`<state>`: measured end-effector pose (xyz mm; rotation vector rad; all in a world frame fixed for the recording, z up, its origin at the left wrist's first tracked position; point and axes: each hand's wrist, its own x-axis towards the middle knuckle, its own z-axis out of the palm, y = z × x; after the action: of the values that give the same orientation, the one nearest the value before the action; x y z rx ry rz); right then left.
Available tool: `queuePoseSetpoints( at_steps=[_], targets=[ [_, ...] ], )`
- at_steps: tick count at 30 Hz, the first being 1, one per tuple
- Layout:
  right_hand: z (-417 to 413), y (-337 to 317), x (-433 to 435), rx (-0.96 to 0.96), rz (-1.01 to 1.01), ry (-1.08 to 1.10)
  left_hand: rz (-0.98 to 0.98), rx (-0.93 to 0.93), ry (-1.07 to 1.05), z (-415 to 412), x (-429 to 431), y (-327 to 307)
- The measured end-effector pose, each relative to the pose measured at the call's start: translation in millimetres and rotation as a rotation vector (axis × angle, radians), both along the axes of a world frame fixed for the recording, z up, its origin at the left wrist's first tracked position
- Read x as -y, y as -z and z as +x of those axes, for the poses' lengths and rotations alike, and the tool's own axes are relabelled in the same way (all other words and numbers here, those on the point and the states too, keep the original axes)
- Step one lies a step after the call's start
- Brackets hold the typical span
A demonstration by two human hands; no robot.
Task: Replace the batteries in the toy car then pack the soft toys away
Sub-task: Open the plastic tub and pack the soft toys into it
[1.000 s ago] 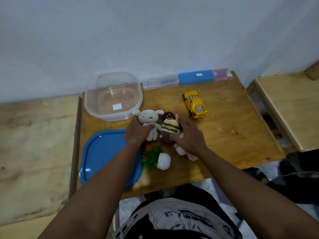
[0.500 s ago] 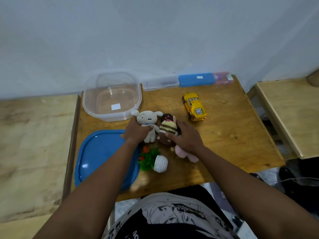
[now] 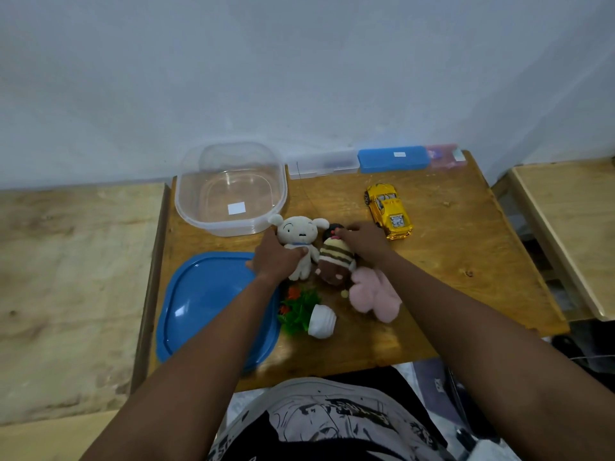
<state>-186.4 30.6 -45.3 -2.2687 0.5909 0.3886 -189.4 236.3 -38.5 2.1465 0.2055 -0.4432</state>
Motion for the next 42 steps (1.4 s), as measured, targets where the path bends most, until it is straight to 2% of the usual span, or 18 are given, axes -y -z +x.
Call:
queuePoseSetpoints(
  at_steps=[4,10,16,22,26,28,32,35,38,42],
  targets=[
    [19,1,-3,-0.135,-0.040,0.023,-0.002,0.023,0.007,0,1,-3],
    [28,2,-7,-0.140,-0.039,0.074,-0.002,0.016,0.015,5,-3,-3],
    [21,-5,2,0.151,0.035,0.235,-0.072,-0.034,0.021,10,-5,-13],
    [27,-31,4,0.484,0.186,0.364,-0.396,-0.167,-0.008,28,9,-54],
    [48,-47,-1,0.560,0.120,0.314,-0.415,-0.055,-0.070,56,4,-80],
    [63,-55,-9,0.542,0.066,0.242,-0.351,0.032,-0.090,71,-7,-89],
    [93,-71,-41,0.505,-0.046,0.047,-0.008,0.192,-0.164,97,-42,-101],
    [114,-77,-72,0.523,-0.207,-0.151,0.124,0.193,-0.200,112,-75,-97],
    [137,-76,-101,0.463,-0.391,-0.343,0.257,0.155,-0.181,123,-100,-84],
    [159,-66,-132,0.446,-0.559,-0.462,0.373,0.163,-0.092,129,-111,-69]
  ],
)
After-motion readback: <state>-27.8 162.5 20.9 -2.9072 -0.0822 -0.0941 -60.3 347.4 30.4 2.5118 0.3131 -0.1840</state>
